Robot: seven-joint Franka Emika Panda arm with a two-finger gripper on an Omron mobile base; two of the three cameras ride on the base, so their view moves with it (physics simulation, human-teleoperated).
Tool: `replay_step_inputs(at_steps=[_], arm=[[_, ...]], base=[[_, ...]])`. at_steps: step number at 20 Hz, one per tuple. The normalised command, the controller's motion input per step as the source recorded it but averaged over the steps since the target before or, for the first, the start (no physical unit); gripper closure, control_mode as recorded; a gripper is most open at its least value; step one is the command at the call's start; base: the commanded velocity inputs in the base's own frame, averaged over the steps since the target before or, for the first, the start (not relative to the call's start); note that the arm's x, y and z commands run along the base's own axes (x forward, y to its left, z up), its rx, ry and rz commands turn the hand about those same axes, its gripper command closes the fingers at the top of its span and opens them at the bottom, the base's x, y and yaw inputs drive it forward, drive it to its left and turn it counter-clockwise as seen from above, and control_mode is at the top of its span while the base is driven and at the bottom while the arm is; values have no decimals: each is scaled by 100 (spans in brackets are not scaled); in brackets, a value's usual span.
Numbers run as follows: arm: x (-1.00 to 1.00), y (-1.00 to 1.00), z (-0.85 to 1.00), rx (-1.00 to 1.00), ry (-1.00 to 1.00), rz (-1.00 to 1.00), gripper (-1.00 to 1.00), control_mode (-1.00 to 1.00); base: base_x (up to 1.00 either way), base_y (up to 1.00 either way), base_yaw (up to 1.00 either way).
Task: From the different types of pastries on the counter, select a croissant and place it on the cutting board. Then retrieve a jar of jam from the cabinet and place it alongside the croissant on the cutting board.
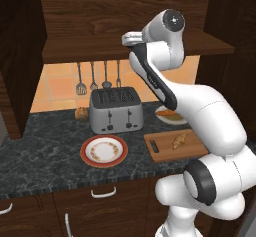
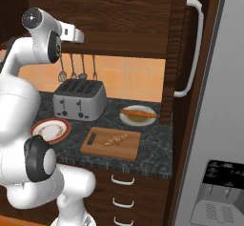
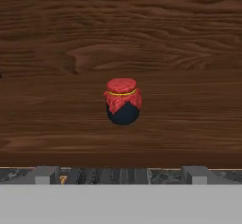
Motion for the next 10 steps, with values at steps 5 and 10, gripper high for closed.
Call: replay_step_inputs(at_steps=[5,10], arm=[[33,0,-9,0,0,-1,-100,-100],[40,0,-13,0,0,0,-100,-100]], base=[[0,0,0],[0,0,0]])
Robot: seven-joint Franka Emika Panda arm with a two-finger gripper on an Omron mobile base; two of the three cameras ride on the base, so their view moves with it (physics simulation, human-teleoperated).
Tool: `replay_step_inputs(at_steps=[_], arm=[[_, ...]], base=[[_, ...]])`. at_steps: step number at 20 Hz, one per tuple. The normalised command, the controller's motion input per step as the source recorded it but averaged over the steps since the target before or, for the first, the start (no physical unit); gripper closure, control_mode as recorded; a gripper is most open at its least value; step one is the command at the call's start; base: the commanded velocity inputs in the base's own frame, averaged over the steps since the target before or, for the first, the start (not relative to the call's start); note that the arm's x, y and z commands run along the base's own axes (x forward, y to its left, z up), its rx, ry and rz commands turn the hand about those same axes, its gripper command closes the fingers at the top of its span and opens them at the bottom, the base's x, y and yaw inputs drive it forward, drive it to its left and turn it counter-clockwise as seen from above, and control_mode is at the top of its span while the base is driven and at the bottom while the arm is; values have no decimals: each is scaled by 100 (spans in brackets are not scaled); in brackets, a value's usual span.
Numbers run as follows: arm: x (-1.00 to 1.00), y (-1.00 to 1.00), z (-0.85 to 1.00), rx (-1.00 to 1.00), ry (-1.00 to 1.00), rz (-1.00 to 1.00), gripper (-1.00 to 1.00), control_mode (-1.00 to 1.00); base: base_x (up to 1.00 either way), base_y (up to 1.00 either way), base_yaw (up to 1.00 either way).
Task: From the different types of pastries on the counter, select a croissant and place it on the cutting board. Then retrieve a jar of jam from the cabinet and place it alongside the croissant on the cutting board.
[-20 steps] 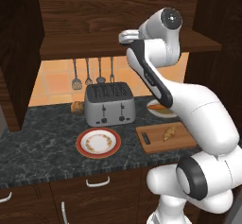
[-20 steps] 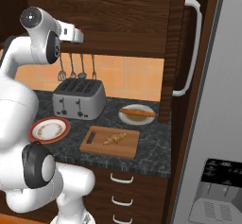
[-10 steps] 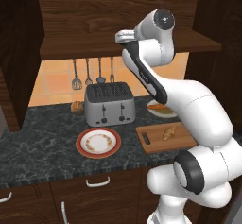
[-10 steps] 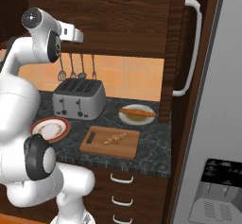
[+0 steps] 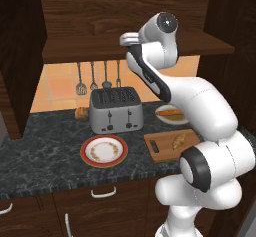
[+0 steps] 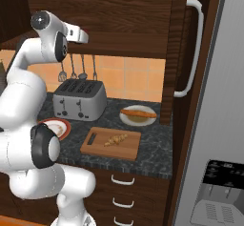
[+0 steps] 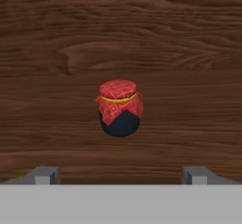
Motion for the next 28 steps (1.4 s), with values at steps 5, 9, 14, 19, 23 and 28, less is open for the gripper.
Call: replay_step_inputs(at_steps=[5,9,14,19,23,28], arm=[[39,0,-12,0,0,0,-100,-100],[36,0,-10,0,0,0,-100,-100],[29,0,-11,0,0,0,-100,-100],[27,0,-11,0,0,0,-100,-100],[24,0,-11,0,0,0,-100,-100],[19,1,-9,0,0,0,100,-100]], base=[[0,0,0],[0,0,0],[0,0,0],[0,0,0],[0,0,0],[0,0,0]])
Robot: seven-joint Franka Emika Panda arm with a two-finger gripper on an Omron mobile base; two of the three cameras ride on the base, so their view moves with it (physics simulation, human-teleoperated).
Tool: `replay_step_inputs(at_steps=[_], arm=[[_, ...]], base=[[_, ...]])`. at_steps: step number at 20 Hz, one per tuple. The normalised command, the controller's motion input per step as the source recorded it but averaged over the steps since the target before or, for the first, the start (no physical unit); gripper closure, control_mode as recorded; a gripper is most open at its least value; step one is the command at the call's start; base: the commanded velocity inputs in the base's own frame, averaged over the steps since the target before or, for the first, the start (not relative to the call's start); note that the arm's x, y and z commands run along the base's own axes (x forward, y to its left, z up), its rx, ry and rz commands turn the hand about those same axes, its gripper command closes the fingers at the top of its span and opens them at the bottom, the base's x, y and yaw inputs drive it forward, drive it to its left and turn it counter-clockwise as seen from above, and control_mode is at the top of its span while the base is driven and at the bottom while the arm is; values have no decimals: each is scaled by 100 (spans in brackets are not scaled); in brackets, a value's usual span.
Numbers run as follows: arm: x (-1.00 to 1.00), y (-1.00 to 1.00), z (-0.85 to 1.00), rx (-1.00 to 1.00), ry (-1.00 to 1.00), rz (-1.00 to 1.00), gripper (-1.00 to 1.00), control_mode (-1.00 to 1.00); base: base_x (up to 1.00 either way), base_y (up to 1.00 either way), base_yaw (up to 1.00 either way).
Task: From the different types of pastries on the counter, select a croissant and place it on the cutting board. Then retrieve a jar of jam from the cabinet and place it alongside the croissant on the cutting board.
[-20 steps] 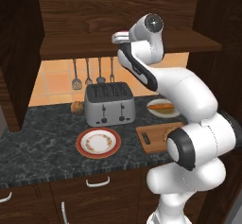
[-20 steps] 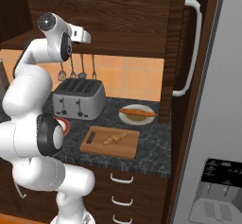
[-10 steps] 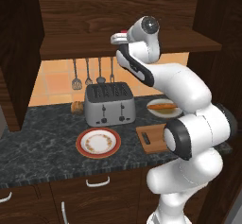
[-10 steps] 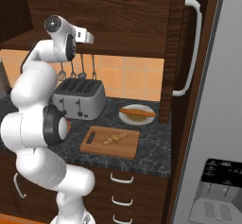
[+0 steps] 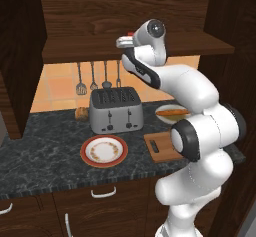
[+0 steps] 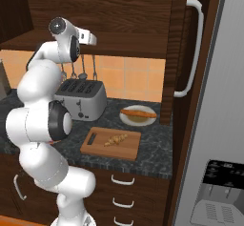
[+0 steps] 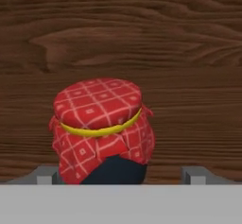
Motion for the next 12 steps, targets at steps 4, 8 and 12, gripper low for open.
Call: replay_step_inputs(at_steps=[4,8,12], arm=[[20,4,-4,0,0,0,100,-100],[2,0,0,0,-2,0,100,-100],[-8,0,22,0,-12,0,100,-100]], base=[[0,0,0],[0,0,0],[0,0,0]])
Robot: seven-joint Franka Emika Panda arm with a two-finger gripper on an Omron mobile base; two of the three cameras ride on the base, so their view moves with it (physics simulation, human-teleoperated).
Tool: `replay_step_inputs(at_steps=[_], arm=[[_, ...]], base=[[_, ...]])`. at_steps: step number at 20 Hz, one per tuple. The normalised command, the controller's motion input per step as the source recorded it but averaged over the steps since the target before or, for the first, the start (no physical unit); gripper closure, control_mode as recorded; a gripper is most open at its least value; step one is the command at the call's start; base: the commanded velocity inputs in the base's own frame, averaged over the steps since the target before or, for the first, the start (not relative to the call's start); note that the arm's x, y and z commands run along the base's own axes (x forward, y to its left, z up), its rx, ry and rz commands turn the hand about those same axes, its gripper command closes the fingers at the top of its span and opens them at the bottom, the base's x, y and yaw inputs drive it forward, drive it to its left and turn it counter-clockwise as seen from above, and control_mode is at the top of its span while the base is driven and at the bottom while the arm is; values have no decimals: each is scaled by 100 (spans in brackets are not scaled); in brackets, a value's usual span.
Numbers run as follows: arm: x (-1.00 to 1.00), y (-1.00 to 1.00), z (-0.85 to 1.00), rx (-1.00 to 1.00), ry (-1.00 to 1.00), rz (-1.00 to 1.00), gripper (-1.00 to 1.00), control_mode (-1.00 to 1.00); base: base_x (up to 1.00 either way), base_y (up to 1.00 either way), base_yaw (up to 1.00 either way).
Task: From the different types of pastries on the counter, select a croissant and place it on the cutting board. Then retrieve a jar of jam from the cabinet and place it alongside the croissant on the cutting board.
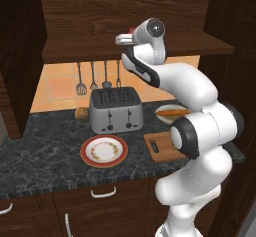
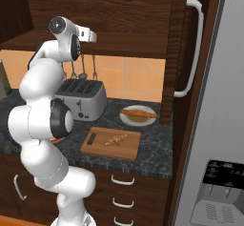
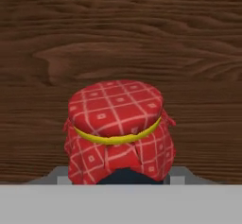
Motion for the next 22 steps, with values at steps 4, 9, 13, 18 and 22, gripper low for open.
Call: replay_step_inputs(at_steps=[4,9,13,18,22], arm=[[-49,0,49,0,-17,0,100,-100],[-98,-11,21,0,-11,-4,100,-100],[-100,-30,5,0,-9,-12,100,-100],[-100,-31,14,0,-8,-17,100,-100],[-100,-16,4,0,-13,-34,100,-100]], base=[[0,0,0],[0,0,0],[0,0,0],[0,0,0],[0,0,0]])
